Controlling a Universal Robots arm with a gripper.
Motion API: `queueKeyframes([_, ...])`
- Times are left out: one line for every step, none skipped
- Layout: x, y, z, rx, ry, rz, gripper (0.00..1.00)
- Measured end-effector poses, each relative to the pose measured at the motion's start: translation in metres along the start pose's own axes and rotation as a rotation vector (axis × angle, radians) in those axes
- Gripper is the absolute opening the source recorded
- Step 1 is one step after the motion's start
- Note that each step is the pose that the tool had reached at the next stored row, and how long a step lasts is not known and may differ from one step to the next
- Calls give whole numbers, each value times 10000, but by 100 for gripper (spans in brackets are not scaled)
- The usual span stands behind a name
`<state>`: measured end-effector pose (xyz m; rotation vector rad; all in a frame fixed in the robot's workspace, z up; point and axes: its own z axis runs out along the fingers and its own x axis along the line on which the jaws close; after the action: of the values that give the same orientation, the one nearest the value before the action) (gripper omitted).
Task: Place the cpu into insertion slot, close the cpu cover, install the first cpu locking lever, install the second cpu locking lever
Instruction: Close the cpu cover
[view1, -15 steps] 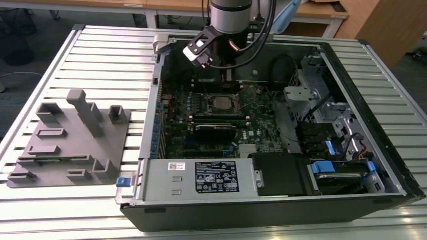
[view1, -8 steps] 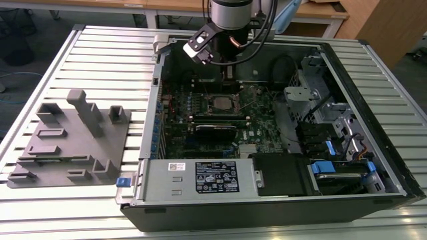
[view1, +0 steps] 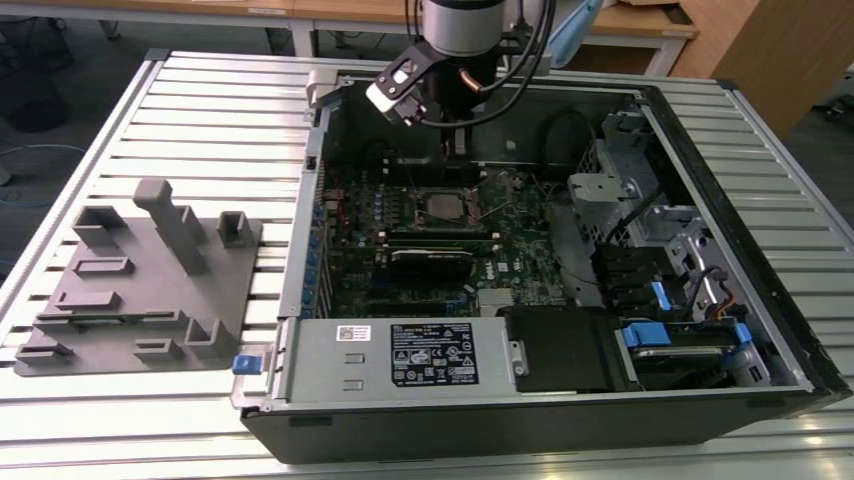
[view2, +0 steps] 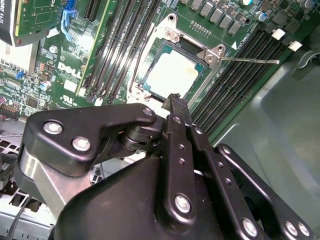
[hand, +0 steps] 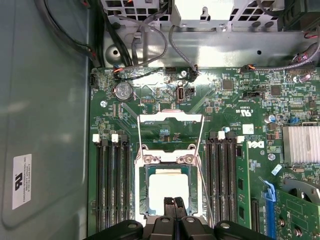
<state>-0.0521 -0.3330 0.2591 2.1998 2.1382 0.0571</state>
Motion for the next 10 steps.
queueKeyframes([0,0,-2,0,0,0,10])
queueKeyframes([0,0,-5,0,0,0,10])
queueKeyframes([0,0,-7,0,-1,1,10])
queueKeyframes([0,1,-10,1,-1,0,10])
queueKeyframes([0,1,-12,0,0,1,10])
queueKeyframes([0,1,-13,-1,1,0,10])
queueKeyframes([0,1,-13,-1,3,1,10])
queueKeyframes([0,1,-13,-1,2,1,10])
queueKeyframes([0,1,-18,0,0,0,10])
queueKeyframes([0,9,-20,0,0,0,10])
